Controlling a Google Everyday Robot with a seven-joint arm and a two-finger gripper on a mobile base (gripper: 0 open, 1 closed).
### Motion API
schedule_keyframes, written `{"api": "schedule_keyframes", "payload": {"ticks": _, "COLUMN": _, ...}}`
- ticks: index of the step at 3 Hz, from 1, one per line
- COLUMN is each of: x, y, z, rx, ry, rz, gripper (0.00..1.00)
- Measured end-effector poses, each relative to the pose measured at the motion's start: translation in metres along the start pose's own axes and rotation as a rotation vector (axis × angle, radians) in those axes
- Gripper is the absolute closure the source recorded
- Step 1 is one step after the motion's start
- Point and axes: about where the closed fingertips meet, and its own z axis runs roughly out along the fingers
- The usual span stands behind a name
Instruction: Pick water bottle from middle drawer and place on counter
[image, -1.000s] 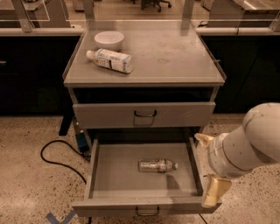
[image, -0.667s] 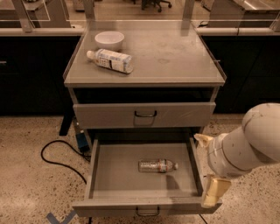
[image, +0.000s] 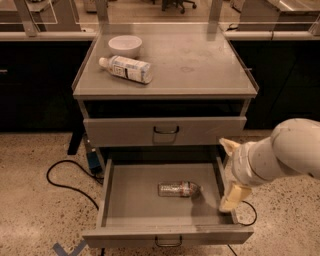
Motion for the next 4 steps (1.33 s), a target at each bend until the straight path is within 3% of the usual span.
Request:
{"api": "schedule_keyframes", "payload": {"ticks": 1, "x": 0.007, "y": -0.074, "z": 0.028, "rx": 0.118, "ry": -0.065, "rz": 0.033, "gripper": 0.0}}
{"api": "schedule_keyframes", "payload": {"ticks": 2, "x": 0.007, "y": -0.074, "z": 0.028, "rx": 0.118, "ry": -0.065, "rz": 0.033, "gripper": 0.0}}
{"api": "schedule_keyframes", "payload": {"ticks": 3, "x": -0.004, "y": -0.072, "z": 0.042, "rx": 0.129, "ry": -0.175, "rz": 0.046, "gripper": 0.0}}
{"api": "schedule_keyframes", "payload": {"ticks": 4, "x": -0.042, "y": -0.061, "z": 0.085, "rx": 0.142, "ry": -0.428, "rz": 0.112, "gripper": 0.0}}
